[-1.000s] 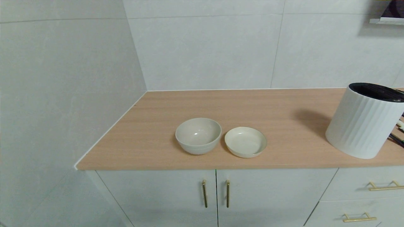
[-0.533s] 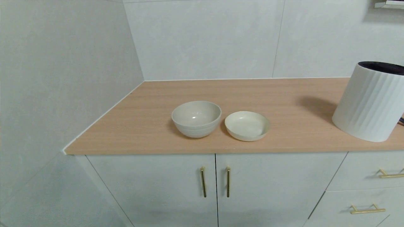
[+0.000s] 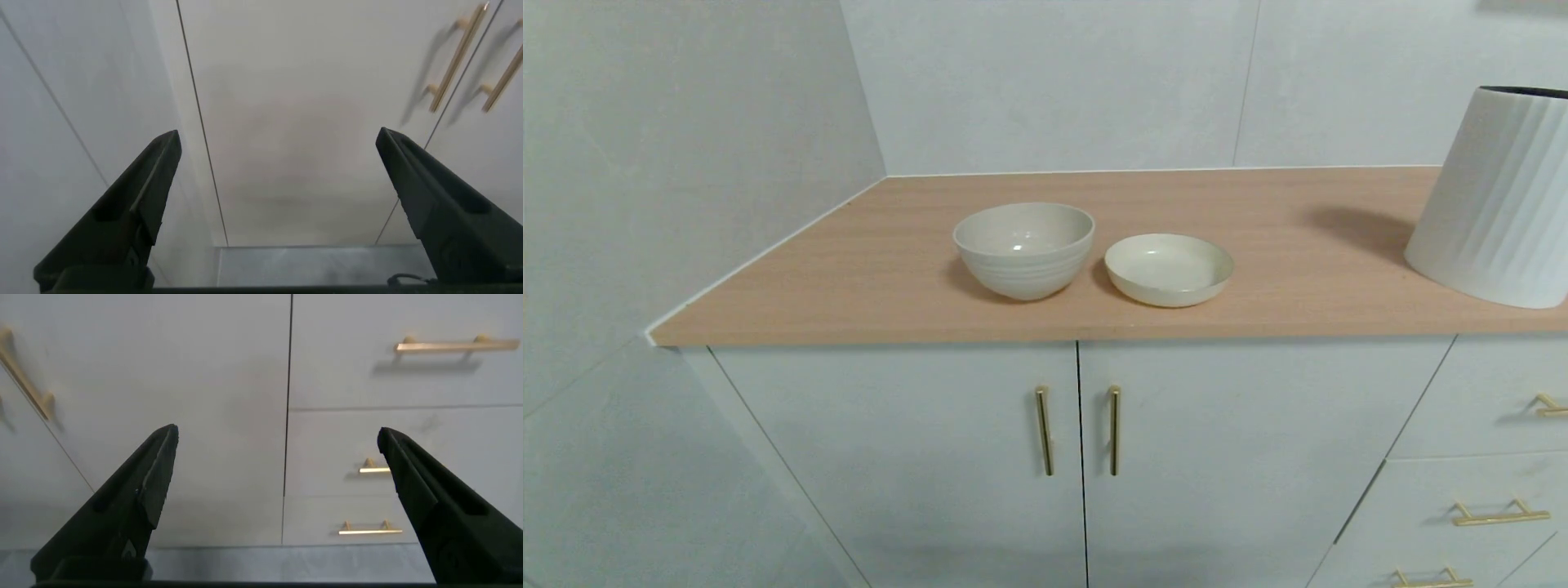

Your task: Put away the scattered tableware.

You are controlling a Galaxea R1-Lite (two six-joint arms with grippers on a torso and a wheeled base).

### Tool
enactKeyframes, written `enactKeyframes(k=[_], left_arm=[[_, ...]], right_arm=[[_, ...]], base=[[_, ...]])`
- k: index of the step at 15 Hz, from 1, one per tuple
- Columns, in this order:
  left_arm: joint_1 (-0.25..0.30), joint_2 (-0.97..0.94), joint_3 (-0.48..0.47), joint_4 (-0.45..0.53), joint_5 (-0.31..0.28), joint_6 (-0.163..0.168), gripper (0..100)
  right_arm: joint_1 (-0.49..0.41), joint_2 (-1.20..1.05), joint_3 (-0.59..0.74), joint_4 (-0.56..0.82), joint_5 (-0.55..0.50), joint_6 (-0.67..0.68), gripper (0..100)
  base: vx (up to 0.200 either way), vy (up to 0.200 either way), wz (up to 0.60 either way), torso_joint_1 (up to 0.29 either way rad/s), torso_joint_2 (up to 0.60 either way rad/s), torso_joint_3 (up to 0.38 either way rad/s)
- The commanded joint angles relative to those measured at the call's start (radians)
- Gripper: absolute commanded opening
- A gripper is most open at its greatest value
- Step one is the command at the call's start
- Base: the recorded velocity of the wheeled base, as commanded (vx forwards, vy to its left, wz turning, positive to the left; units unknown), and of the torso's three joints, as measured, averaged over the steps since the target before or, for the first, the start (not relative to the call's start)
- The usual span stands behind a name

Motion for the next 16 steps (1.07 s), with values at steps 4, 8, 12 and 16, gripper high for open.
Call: enactKeyframes(k=[4,8,12,16], left_arm=[[0.0,0.0,0.0,0.0,0.0,0.0,100],[0.0,0.0,0.0,0.0,0.0,-0.001,100],[0.0,0.0,0.0,0.0,0.0,-0.001,100],[0.0,0.0,0.0,0.0,0.0,-0.001,100]], right_arm=[[0.0,0.001,0.0,-0.002,0.001,0.0,100],[0.0,0.001,0.0,0.0,0.001,0.0,100],[0.0,0.001,0.0,0.0,0.001,0.0,100],[0.0,0.001,0.0,0.0,0.001,-0.002,100]], base=[[0.0,0.0,0.0,-0.133,0.45,0.317],[0.0,0.0,0.0,-0.055,0.25,0.177],[0.0,0.0,0.0,-0.005,0.02,0.01],[-0.15,0.0,0.0,0.001,0.0,0.001]])
